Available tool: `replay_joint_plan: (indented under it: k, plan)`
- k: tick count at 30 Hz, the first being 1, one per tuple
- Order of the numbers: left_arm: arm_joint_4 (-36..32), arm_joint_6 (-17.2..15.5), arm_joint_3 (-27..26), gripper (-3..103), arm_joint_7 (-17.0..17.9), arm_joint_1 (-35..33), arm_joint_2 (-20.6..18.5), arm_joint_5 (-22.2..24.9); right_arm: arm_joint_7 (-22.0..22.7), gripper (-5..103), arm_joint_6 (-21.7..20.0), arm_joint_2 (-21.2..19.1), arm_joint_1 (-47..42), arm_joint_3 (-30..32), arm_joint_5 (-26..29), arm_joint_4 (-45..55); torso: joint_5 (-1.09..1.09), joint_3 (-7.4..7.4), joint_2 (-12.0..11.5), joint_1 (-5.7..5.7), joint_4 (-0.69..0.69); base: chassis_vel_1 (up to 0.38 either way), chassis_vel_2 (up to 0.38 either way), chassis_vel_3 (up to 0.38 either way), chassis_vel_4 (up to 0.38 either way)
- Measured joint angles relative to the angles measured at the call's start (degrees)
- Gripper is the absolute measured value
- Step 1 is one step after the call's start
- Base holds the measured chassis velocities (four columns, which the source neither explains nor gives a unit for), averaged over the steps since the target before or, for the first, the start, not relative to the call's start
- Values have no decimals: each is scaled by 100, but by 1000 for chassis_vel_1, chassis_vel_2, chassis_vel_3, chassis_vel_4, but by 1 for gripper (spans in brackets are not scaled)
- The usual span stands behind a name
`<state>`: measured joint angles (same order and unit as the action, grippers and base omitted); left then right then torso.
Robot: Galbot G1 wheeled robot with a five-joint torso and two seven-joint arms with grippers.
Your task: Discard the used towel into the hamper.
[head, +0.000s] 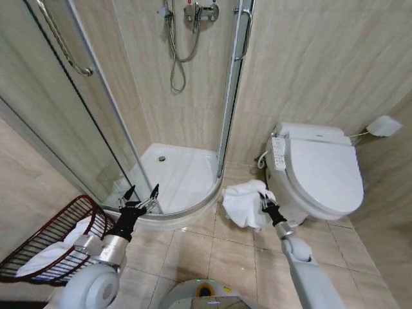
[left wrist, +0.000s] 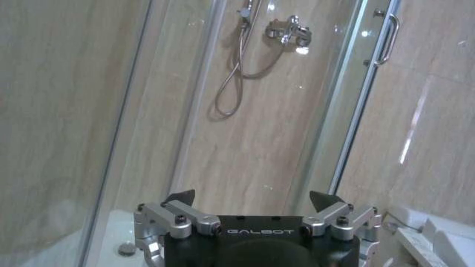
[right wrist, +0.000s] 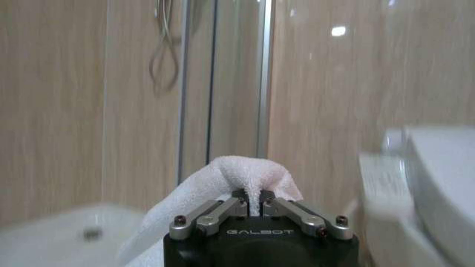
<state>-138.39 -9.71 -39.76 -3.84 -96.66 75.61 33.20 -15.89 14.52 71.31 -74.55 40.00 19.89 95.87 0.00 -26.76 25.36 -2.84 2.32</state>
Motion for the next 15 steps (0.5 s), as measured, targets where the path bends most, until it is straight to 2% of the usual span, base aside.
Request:
replay_joint_plan:
  k: [9,15]
  plan:
    - [0,0,0,100,0,0,0,0,719,6,-878,-263,-332,184,622,2138,0,0,0,0,0,0,0,0,0]
    - [0,0,0,100,0,0,0,0,1200,6,-1192,-471,-258,237,783,2884,0,0,0,0,0,0,0,0,0]
